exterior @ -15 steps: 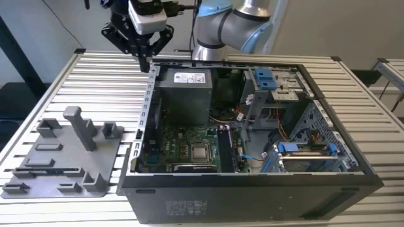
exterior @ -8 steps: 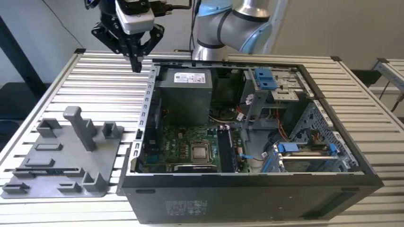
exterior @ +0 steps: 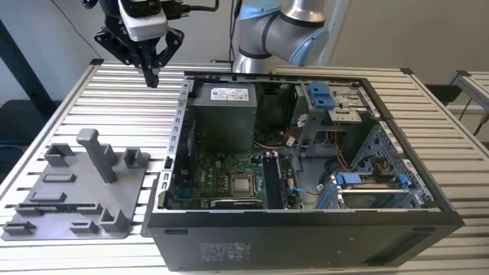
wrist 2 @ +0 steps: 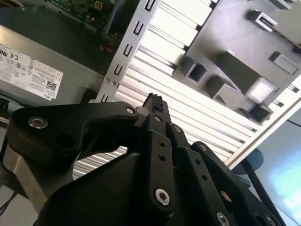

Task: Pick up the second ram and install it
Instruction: 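Reach for the second ram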

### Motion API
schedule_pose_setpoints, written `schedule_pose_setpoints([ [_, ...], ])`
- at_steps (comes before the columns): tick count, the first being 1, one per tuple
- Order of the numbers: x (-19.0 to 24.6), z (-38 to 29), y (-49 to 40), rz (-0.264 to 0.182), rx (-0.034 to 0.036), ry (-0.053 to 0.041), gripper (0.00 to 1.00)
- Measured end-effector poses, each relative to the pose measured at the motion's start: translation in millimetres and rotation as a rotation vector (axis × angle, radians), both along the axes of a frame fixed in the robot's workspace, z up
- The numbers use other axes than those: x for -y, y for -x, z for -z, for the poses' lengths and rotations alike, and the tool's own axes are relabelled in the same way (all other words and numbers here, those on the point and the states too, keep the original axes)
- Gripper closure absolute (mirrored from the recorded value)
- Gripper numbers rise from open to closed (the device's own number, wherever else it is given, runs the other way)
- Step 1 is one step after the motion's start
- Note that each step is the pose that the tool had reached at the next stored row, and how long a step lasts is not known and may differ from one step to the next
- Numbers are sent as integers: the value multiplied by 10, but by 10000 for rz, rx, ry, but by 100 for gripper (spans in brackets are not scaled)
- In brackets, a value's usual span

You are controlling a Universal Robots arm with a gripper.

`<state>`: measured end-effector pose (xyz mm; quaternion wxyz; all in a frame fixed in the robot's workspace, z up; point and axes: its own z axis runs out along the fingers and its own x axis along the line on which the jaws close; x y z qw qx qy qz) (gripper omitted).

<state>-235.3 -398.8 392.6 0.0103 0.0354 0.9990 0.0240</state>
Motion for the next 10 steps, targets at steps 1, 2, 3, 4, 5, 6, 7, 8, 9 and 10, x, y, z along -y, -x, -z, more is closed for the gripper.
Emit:
schedule_pose_setpoints([
  [1,0,0,27,0,0,0,89],
  [2,0,0,53,1,0,0,89],
  [3,0,0,81,1,0,0,89],
  [4,0,0,108,1,0,0,89],
  [5,0,0,135,1,1,0,89],
  [6,0,0,162,0,1,-1,89],
  [7,0,0,190,0,0,0,89],
  [8,0,0,218,0,1,-1,89],
  [9,0,0,245,0,0,0,89],
  [10,0,0,272,1,0,0,89],
])
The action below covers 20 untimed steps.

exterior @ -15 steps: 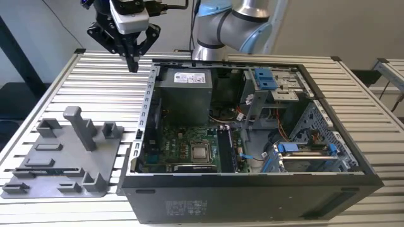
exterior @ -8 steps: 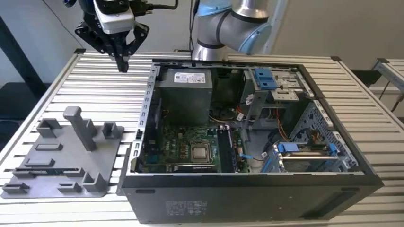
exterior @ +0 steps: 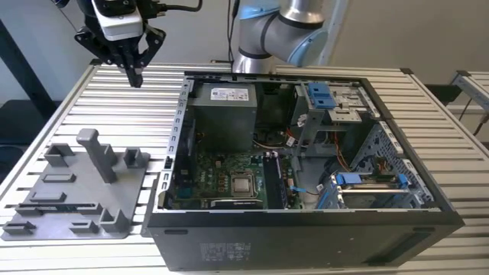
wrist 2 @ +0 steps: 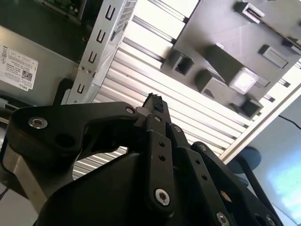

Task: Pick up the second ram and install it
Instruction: 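Reach for the second ram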

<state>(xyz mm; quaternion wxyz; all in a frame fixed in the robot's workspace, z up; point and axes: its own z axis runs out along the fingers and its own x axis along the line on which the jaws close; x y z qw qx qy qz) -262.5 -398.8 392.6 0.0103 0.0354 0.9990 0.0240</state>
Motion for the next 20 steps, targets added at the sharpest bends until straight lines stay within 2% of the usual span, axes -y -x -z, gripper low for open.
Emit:
schedule_pose_setpoints([
  [20,0,6,638,-1,0,0,89],
])
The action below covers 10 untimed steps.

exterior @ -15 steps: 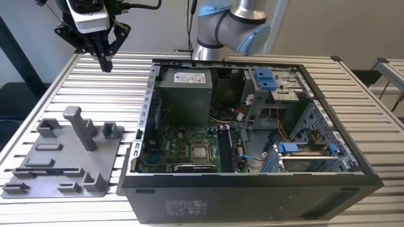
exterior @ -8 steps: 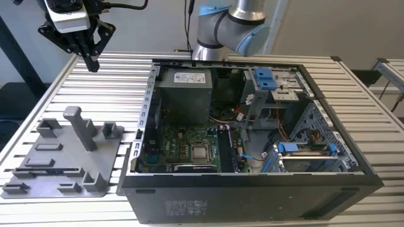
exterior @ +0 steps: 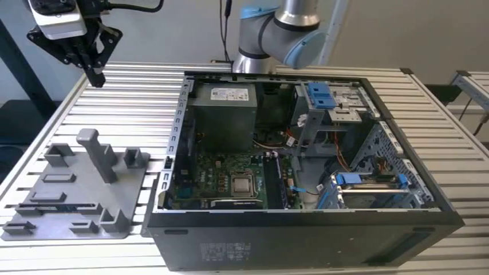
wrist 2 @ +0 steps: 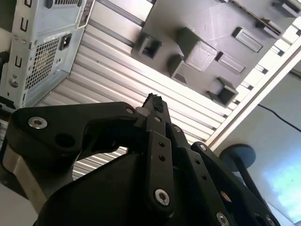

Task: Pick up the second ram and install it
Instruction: 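Reach for the second ram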

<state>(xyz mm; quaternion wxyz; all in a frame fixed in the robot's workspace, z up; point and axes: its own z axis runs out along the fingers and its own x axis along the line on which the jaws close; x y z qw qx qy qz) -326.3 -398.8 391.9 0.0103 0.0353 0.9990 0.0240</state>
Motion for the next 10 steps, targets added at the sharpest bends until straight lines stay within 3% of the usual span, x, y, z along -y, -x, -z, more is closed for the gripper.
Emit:
schedule_pose_setpoints([
  [10,0,2,381,1,1,-23,89],
])
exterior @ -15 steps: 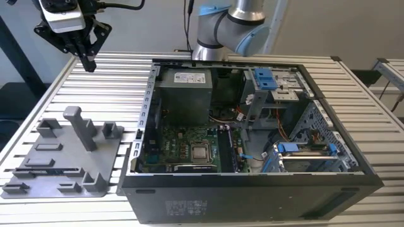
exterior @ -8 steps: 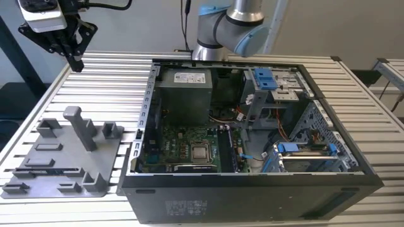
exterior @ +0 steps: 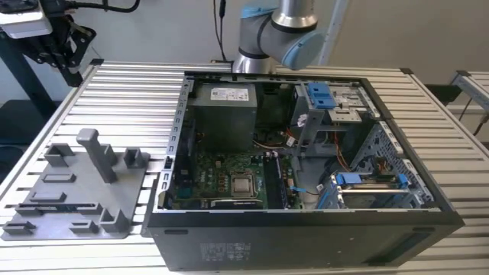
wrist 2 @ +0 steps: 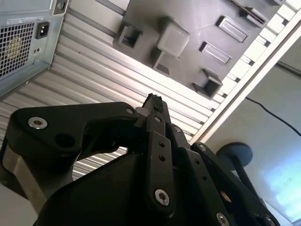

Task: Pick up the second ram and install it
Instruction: 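Reach for the second ram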

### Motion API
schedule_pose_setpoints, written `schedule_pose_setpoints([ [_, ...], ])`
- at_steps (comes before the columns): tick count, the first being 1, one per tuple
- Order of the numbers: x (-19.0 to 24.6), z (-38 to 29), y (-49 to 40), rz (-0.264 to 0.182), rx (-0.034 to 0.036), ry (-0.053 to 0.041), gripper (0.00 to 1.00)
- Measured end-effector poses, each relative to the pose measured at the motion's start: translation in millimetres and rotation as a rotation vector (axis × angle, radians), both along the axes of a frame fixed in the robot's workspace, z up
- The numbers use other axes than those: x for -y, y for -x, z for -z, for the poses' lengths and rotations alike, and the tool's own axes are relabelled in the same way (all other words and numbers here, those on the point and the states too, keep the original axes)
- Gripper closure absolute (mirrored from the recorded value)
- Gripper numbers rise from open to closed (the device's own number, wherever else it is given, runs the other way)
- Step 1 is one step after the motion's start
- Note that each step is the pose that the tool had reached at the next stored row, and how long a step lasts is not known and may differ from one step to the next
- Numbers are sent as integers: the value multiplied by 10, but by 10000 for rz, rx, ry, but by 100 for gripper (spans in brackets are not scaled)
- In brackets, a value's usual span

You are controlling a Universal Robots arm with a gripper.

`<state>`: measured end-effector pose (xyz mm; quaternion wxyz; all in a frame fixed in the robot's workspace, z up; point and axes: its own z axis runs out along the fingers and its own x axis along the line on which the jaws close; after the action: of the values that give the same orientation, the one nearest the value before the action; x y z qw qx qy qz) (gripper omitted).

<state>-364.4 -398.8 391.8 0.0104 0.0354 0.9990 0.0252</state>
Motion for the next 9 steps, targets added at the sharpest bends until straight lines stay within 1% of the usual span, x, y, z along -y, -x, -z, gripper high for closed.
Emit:
schedule_pose_setpoints([
  [9,0,1,346,-1,-2,-18,89],
])
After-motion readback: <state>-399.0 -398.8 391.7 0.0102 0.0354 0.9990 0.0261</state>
